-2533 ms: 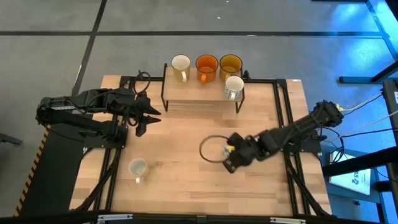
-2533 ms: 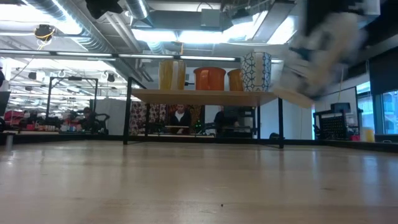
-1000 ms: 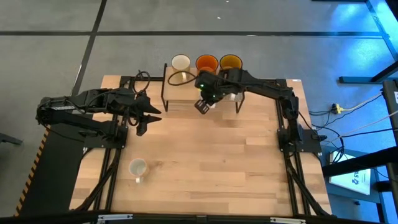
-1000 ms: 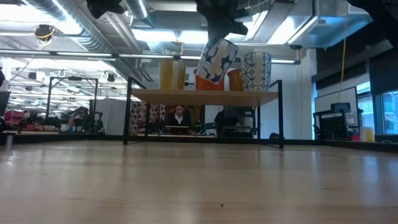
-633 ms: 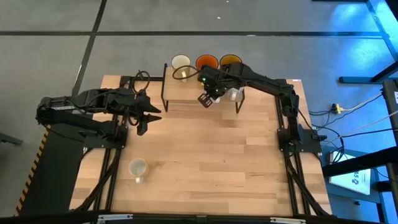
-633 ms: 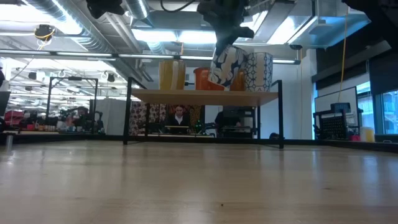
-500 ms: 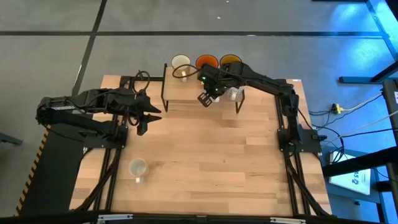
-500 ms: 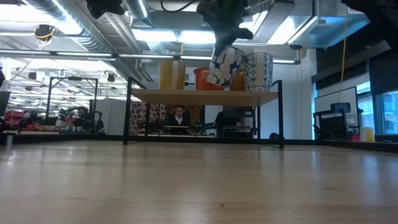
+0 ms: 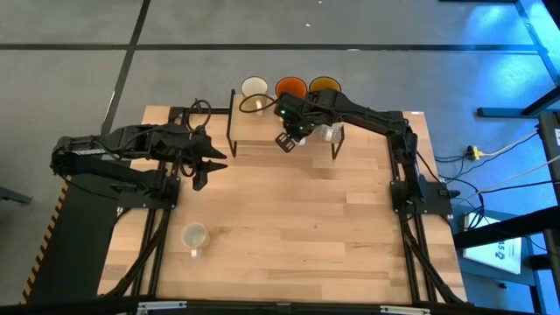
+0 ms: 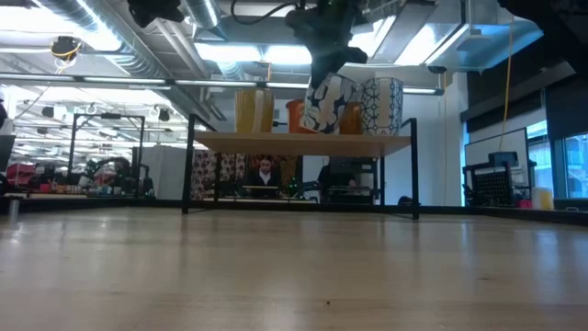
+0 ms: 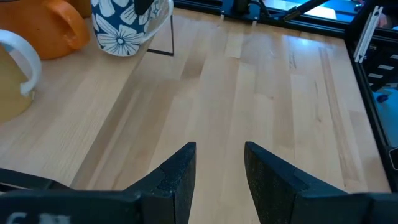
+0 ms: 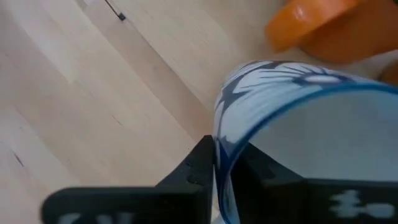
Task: Place coffee mugs
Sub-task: Put the blue patterned mug on the shelf, then put the yellow patterned mug on the shelf
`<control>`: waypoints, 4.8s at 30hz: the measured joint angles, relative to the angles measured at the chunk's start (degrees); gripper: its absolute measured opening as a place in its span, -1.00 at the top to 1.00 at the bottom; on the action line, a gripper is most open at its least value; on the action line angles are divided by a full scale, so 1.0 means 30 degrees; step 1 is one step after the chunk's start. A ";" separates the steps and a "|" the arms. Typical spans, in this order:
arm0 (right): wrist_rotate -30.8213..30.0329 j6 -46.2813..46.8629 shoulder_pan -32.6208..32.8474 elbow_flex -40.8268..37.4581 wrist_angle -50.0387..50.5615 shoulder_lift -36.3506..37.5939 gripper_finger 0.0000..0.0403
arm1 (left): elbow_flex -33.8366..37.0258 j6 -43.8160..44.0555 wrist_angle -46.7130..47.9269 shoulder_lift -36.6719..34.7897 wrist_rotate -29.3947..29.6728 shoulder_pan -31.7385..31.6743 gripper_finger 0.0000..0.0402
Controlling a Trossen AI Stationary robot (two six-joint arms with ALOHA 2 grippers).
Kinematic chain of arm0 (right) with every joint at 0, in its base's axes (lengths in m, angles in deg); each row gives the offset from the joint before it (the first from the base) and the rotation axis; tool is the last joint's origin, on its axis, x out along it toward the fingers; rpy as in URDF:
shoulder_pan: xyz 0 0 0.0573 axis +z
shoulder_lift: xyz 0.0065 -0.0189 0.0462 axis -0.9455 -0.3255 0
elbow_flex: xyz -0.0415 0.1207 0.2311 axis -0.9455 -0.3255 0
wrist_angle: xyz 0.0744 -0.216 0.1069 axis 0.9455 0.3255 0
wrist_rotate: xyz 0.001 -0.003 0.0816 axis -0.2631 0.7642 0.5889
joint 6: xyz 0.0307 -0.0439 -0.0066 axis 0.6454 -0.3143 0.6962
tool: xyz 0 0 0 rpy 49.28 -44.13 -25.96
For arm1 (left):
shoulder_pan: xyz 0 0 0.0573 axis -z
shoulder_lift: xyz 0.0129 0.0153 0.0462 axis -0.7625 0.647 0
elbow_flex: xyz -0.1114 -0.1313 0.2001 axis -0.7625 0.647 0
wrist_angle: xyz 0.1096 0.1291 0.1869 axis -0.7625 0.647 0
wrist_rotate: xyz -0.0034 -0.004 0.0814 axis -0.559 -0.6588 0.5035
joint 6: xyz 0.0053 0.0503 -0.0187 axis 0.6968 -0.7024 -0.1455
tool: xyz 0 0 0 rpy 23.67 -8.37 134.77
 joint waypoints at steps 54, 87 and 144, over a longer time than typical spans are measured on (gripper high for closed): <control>-0.2526 -0.1919 0.7830 -0.3267 -0.4576 0.1590 -0.12 | 0.0007 0.1902 0.1397 0.1352 -0.3118 0.2747 0.35; -0.7441 1.2894 1.8312 -2.0582 -1.0808 1.0185 -0.11 | 0.3315 1.0898 0.5603 0.6835 -0.2422 1.2300 0.35; -0.7525 1.2878 1.4116 -2.0560 -0.7783 1.0557 -0.11 | -1.7495 -0.6709 1.4012 1.5137 0.3849 -0.5320 0.91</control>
